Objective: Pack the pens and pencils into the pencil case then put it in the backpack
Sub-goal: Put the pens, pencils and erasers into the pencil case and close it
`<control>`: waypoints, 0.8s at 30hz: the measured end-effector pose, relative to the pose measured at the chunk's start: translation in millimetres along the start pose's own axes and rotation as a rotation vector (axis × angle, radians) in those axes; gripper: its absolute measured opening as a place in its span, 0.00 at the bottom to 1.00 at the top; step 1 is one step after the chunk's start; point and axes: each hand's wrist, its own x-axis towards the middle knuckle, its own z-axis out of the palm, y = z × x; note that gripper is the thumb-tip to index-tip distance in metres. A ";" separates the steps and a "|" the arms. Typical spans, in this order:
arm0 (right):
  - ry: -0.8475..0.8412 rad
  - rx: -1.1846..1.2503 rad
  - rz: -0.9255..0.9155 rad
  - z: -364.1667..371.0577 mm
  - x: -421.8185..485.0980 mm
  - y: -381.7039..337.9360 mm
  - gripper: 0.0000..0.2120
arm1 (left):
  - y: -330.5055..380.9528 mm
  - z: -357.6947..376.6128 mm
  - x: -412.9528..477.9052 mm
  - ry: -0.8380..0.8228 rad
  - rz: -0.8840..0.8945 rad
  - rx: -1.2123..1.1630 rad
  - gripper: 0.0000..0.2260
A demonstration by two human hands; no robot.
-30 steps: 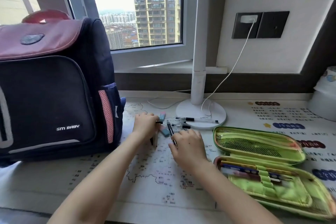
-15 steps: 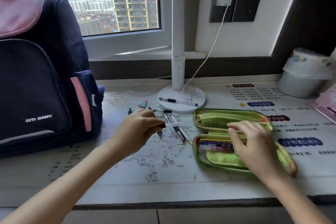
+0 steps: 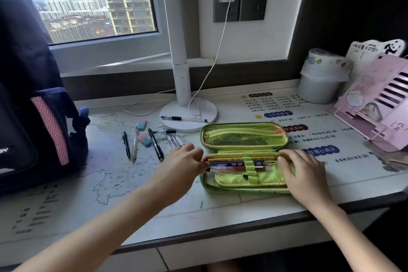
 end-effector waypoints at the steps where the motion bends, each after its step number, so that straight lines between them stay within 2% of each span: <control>1: 0.009 0.002 -0.004 0.9 0.3 1.6 0.25 | -0.7 1.1 1.0 -0.007 -0.003 -0.006 0.11; 6: 0.023 0.013 -0.008 1.8 1.0 1.8 0.26 | -8.5 0.2 3.7 -0.009 -0.021 -0.026 0.11; 15: 0.022 0.019 -0.009 1.4 0.7 -0.4 0.26 | 8.6 17.7 22.1 0.027 0.069 -0.111 0.07; 19: 0.014 -0.068 -0.023 -2.1 1.0 -1.4 0.25 | 24.5 36.1 29.8 0.030 0.091 -0.159 0.07; 21: 0.033 -0.142 -0.046 -6.1 1.7 -4.5 0.24 | 24.3 38.6 27.4 0.064 0.055 -0.186 0.09; 24: 0.064 -0.134 -0.098 -11.3 4.6 -21.6 0.22 | 10.1 32.2 12.0 0.126 -0.096 -0.201 0.13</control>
